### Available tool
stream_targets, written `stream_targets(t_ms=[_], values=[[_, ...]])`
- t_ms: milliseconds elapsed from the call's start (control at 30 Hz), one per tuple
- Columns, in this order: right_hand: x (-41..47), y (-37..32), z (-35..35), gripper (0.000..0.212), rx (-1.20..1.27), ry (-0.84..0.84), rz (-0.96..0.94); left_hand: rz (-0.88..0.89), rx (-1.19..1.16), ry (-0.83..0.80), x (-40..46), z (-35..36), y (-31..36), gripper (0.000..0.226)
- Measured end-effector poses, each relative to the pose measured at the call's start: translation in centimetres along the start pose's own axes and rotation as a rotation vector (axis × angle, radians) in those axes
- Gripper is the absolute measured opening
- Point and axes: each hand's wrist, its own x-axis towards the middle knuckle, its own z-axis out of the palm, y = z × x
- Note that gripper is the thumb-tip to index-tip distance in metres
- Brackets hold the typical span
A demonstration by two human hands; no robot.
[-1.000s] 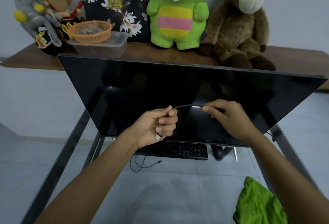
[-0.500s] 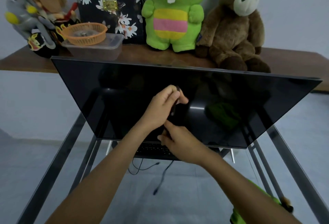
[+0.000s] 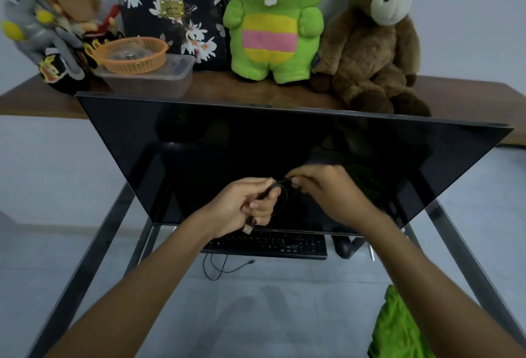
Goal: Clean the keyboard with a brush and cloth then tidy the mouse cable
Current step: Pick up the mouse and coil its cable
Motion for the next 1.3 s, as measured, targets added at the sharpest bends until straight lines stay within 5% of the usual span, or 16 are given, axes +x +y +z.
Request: stream_targets(t_ms=[133,233,333,400,500,567,667,867,1067,1300], values=[[-1.3,-2.8,4.4,0.02,0.381,-0.022,0.227,0.115,-0.278,0.012,0.7,1.5,0.9,0.027],[-2.3,-6.0,6.5,0.013,0.484,-0.091,0.321,0.28,-0.227,0.166,2.1,1.8,1.2,0.019],[-2.6,-7.8,5.7,0.017,0.394,-0.177,0.28,0.441,0.347,0.348,2.7,0.9,1.9,0.019],[-2.2,-7.3,3.6,0.022,0.176,-0.123,0.218,0.455,0.78,0.392,2.2,0.6,2.3,0.02],[-1.8,-5.5,0.2,0.019,-0.021,0.036,0.134,0.399,1.096,0.381,1.2,0.9,2.2,0.022],[-1.3,-4.3,-1.3,0.013,0.057,0.047,0.098,0.305,1.085,0.308,0.8,1.2,2.0,0.027],[-0.9,-3.3,-1.7,0.013,0.545,-0.124,0.048,0.237,0.768,0.191,0.7,1.2,2.1,0.042],[-0.5,-2.9,0.3,0.035,1.006,0.063,0.331,0.232,0.533,0.304,1.1,1.5,1.8,0.049],[0.5,-4.4,1.5,0.018,0.981,0.358,0.447,0.261,0.602,0.38,1.4,2.2,1.4,0.039],[-0.7,-4.8,1.9,0.021,0.838,0.165,0.359,0.351,0.988,0.475,1.2,1.0,1.1,0.04]])
